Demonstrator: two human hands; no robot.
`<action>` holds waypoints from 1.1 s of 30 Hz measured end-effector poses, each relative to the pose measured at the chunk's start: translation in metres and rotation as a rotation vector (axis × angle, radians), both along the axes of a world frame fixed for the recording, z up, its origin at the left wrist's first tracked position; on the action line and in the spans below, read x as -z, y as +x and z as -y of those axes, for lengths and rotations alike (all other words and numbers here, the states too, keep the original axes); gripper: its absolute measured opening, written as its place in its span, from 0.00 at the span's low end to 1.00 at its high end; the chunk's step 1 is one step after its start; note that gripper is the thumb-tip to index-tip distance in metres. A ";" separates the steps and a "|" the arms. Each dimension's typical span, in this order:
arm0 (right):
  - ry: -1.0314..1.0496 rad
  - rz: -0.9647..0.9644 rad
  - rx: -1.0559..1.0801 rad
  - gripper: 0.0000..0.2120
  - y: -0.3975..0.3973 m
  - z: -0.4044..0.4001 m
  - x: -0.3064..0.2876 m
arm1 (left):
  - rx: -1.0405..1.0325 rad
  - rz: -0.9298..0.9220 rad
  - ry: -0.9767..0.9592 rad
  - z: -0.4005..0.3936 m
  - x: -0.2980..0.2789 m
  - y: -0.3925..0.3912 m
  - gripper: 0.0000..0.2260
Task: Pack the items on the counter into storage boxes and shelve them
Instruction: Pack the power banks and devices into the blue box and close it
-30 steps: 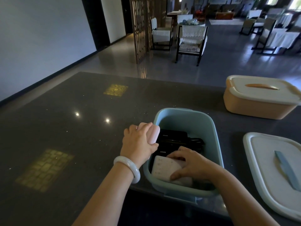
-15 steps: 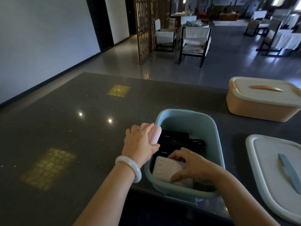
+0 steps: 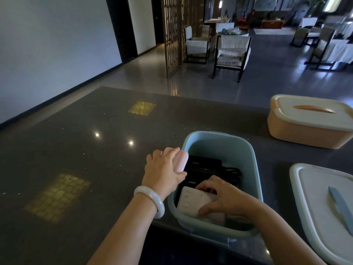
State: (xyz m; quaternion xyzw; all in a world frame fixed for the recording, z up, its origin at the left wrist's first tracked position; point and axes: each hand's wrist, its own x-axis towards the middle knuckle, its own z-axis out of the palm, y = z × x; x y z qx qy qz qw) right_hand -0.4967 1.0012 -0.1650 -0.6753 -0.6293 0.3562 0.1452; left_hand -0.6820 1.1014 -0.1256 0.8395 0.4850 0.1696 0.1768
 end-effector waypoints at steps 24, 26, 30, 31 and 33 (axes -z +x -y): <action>0.039 -1.083 0.522 0.17 -0.020 -0.025 -0.028 | 0.003 0.096 -0.142 0.019 -0.007 0.041 0.45; 0.035 -1.083 0.516 0.17 -0.015 -0.025 -0.029 | 0.011 0.168 -0.231 0.013 -0.008 0.038 0.43; 0.076 -1.075 0.462 0.15 0.001 -0.027 -0.038 | -0.024 0.381 -0.387 -0.002 -0.018 0.029 0.32; 0.078 -1.082 0.431 0.15 0.005 -0.027 -0.041 | -0.034 0.424 -0.418 -0.005 -0.021 0.027 0.28; 0.065 -1.090 0.357 0.16 0.012 -0.028 -0.046 | -0.032 0.551 -0.536 -0.007 -0.026 0.026 0.20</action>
